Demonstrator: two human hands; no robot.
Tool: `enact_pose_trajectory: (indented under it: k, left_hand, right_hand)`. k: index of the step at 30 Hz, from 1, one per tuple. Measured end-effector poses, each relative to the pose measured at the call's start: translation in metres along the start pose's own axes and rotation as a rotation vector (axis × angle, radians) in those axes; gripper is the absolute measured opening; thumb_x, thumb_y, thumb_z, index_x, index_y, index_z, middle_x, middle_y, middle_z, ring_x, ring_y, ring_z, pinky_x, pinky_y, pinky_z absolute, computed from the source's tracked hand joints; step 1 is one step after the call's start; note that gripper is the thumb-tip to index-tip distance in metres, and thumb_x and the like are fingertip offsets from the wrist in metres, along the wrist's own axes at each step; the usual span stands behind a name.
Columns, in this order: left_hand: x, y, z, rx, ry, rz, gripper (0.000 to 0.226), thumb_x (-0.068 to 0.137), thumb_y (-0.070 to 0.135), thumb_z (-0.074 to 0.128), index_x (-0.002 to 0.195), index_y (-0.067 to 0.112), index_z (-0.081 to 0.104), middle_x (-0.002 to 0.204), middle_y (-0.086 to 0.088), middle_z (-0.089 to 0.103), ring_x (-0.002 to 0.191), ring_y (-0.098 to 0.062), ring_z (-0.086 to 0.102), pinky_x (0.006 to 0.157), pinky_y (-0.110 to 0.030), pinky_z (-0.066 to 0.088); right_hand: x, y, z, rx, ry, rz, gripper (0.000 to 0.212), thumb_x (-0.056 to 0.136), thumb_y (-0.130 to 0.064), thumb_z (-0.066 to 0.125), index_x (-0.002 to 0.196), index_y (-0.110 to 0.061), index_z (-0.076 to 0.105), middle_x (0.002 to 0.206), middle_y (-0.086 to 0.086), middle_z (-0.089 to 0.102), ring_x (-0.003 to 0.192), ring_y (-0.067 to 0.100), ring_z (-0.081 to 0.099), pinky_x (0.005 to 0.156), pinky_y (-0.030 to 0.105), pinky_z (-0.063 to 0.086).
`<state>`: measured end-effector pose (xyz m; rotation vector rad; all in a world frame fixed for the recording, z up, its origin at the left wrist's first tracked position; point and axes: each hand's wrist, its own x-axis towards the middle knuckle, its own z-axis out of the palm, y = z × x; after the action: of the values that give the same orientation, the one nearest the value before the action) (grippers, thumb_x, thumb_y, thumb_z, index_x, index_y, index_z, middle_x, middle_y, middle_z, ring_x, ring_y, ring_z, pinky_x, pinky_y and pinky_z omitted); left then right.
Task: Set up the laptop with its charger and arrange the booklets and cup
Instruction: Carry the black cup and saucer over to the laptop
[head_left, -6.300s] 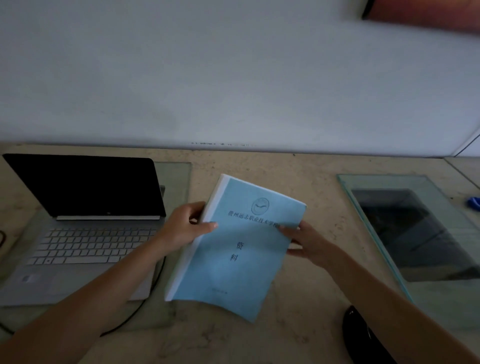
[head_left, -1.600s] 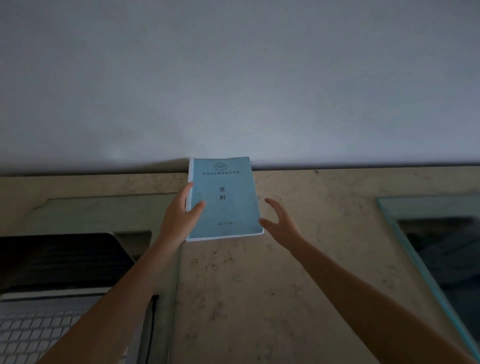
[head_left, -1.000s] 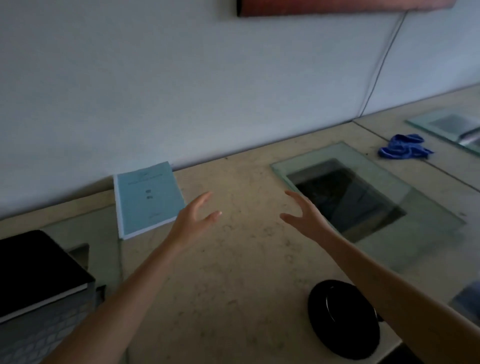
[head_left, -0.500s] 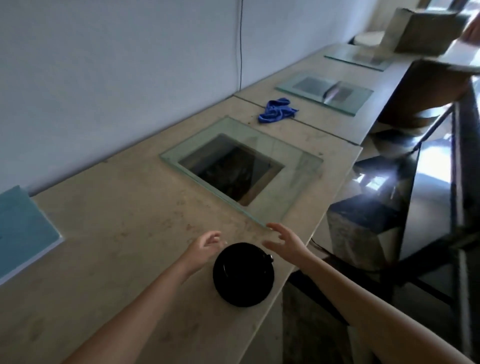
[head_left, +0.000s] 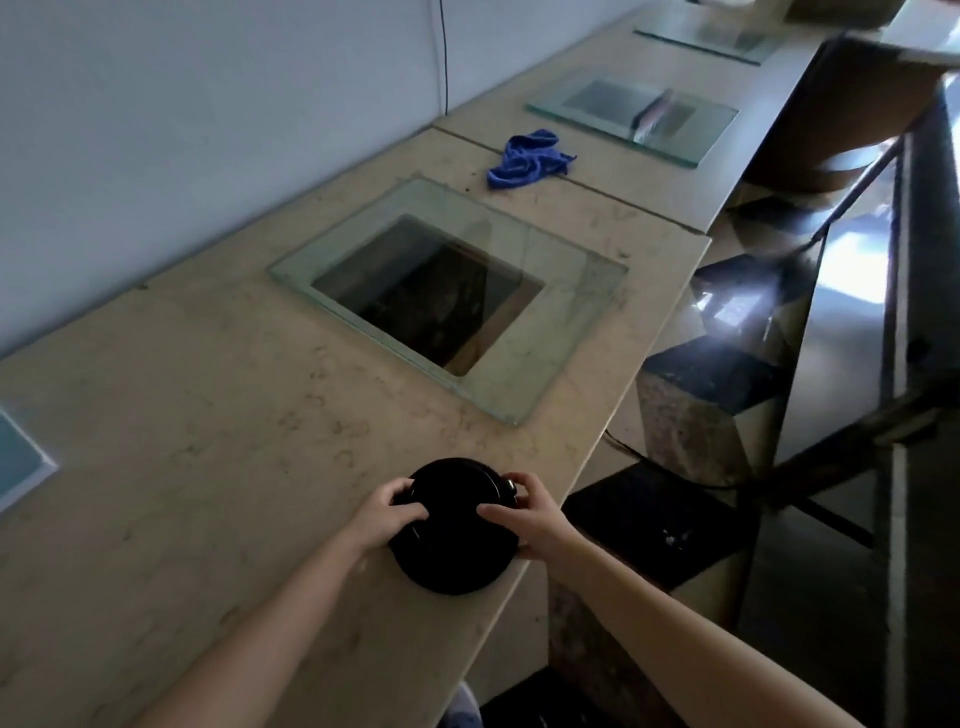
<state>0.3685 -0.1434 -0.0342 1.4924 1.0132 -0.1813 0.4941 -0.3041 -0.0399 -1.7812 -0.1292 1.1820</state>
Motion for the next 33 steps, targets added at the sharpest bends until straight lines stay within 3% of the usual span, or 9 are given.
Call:
enact_pose_trajectory:
  k: [3, 5, 10, 12, 17, 21, 23, 29, 33]
  left_hand:
    - [-0.01, -0.005, 0.001, -0.079, 0.049, -0.028, 0.026, 0.083, 0.001, 0.059, 0.103, 0.016, 0.056, 0.104, -0.011, 0.061, 0.094, -0.022, 0.059, 0.078, -0.03, 0.047]
    - [-0.018, -0.01, -0.001, -0.113, 0.077, -0.041, 0.025, 0.082, 0.001, 0.059, 0.101, 0.017, 0.056, 0.105, -0.01, 0.061, 0.096, -0.022, 0.058, 0.081, -0.03, 0.046]
    - [-0.038, -0.029, -0.02, -0.181, 0.152, -0.092, 0.041, 0.08, 0.003, 0.063, 0.12, 0.01, 0.055, 0.123, -0.013, 0.057, 0.117, -0.028, 0.053, 0.097, -0.037, 0.043]
    - [-0.051, -0.041, -0.029, -0.239, 0.203, -0.113, 0.042, 0.079, 0.003, 0.065, 0.119, 0.011, 0.052, 0.124, -0.01, 0.055, 0.115, -0.025, 0.054, 0.09, -0.035, 0.045]
    - [-0.091, -0.072, -0.043, -0.416, 0.335, -0.119, 0.037, 0.079, 0.007, 0.065, 0.11, 0.022, 0.05, 0.099, 0.003, 0.059, 0.082, -0.007, 0.056, 0.057, -0.019, 0.046]
    - [-0.133, -0.102, -0.051, -0.562, 0.41, -0.143, 0.033, 0.06, 0.019, 0.069, 0.09, 0.025, 0.058, 0.093, 0.004, 0.062, 0.084, -0.014, 0.059, 0.064, -0.028, 0.047]
    - [-0.154, -0.119, -0.057, -0.603, 0.464, -0.126, 0.027, 0.065, 0.015, 0.07, 0.087, 0.026, 0.058, 0.094, 0.001, 0.063, 0.083, -0.015, 0.06, 0.064, -0.029, 0.049]
    - [-0.234, -0.183, -0.068, -0.686, 0.62, -0.053, 0.025, 0.081, 0.003, 0.062, 0.102, 0.017, 0.058, 0.103, -0.006, 0.064, 0.083, -0.018, 0.063, 0.058, -0.028, 0.049]
    - [-0.314, -0.235, -0.067, -0.79, 0.715, -0.045, 0.024, 0.083, 0.006, 0.063, 0.102, 0.018, 0.057, 0.103, 0.0, 0.063, 0.081, -0.014, 0.063, 0.052, -0.021, 0.051]
  right_hand:
    - [0.009, 0.002, 0.005, -0.078, 0.002, -0.011, 0.065, 0.071, -0.021, 0.079, 0.124, -0.024, 0.041, 0.122, 0.008, 0.054, 0.104, 0.025, 0.061, 0.082, 0.043, 0.057]
    - [0.01, 0.0, 0.01, -0.113, -0.021, 0.002, 0.063, 0.07, -0.024, 0.077, 0.121, -0.027, 0.04, 0.119, 0.006, 0.054, 0.099, 0.024, 0.063, 0.075, 0.039, 0.058]
    - [0.003, -0.007, 0.031, -0.17, -0.122, -0.011, 0.06, 0.07, -0.025, 0.073, 0.12, -0.029, 0.04, 0.11, -0.001, 0.055, 0.086, 0.013, 0.063, 0.053, 0.024, 0.051]
    - [-0.001, -0.01, 0.044, -0.205, -0.166, -0.033, 0.061, 0.065, -0.029, 0.071, 0.119, -0.03, 0.041, 0.107, -0.001, 0.056, 0.084, 0.012, 0.063, 0.048, 0.02, 0.048]
    - [-0.013, -0.014, 0.083, -0.273, -0.286, -0.044, 0.059, 0.063, -0.027, 0.069, 0.117, -0.029, 0.044, 0.102, -0.005, 0.057, 0.077, 0.009, 0.062, 0.044, 0.016, 0.046]
    - [-0.03, -0.009, 0.119, -0.334, -0.352, -0.043, 0.045, 0.072, -0.023, 0.068, 0.11, -0.032, 0.047, 0.107, 0.001, 0.062, 0.079, 0.013, 0.066, 0.052, 0.021, 0.05]
    - [-0.044, -0.006, 0.138, -0.373, -0.395, -0.066, 0.042, 0.07, -0.024, 0.069, 0.107, -0.031, 0.05, 0.105, 0.001, 0.065, 0.08, 0.015, 0.067, 0.053, 0.023, 0.051]
    - [-0.103, 0.011, 0.204, -0.478, -0.529, -0.158, 0.028, 0.071, -0.025, 0.07, 0.094, -0.032, 0.056, 0.1, 0.0, 0.067, 0.078, 0.012, 0.068, 0.052, 0.021, 0.051]
    - [-0.162, 0.046, 0.256, -0.571, -0.605, -0.189, 0.03, 0.072, -0.024, 0.07, 0.098, -0.03, 0.056, 0.099, 0.004, 0.067, 0.081, 0.018, 0.068, 0.057, 0.025, 0.053]
